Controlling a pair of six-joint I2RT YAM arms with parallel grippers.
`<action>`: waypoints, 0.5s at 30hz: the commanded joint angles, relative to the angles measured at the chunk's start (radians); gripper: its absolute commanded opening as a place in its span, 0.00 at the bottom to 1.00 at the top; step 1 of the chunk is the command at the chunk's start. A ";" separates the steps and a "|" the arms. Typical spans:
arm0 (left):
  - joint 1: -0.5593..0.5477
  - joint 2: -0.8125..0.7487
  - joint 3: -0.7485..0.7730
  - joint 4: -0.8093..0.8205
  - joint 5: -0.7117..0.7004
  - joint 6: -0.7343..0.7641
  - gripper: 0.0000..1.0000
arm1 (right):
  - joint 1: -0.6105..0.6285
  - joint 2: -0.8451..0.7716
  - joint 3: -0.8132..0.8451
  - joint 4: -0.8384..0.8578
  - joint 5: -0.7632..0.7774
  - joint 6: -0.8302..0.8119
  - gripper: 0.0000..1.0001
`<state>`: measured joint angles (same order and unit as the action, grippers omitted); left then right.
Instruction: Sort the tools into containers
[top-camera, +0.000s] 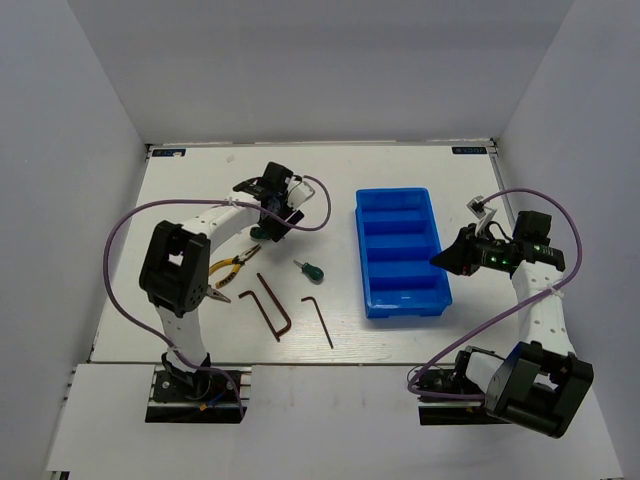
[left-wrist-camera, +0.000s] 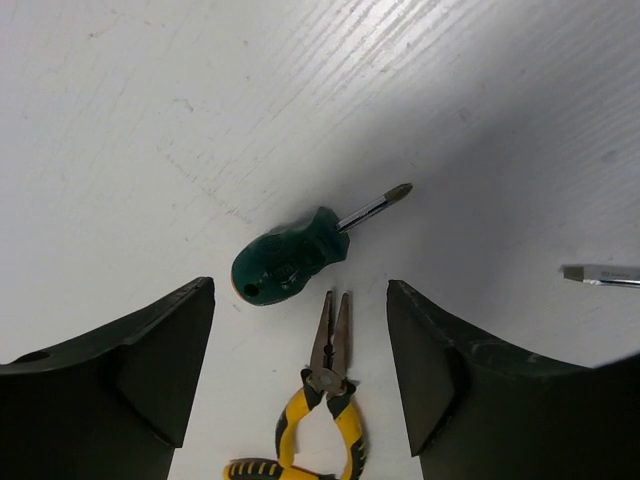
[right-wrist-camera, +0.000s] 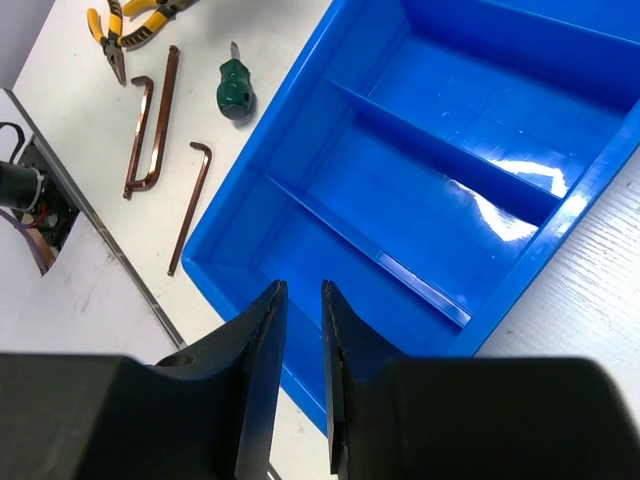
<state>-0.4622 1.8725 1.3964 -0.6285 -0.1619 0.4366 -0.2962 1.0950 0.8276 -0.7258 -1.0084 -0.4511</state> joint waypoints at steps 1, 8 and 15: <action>-0.006 0.016 0.041 -0.023 0.029 0.109 0.81 | 0.000 -0.001 0.013 0.022 -0.039 0.011 0.27; 0.003 0.028 0.030 0.021 0.028 0.205 0.81 | -0.001 0.016 0.015 0.019 -0.056 0.009 0.27; 0.043 0.048 -0.007 0.064 0.047 0.251 0.82 | -0.001 0.031 0.018 0.003 -0.065 -0.003 0.27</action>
<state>-0.4400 1.9141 1.4006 -0.5983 -0.1455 0.6456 -0.2962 1.1213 0.8276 -0.7258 -1.0389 -0.4488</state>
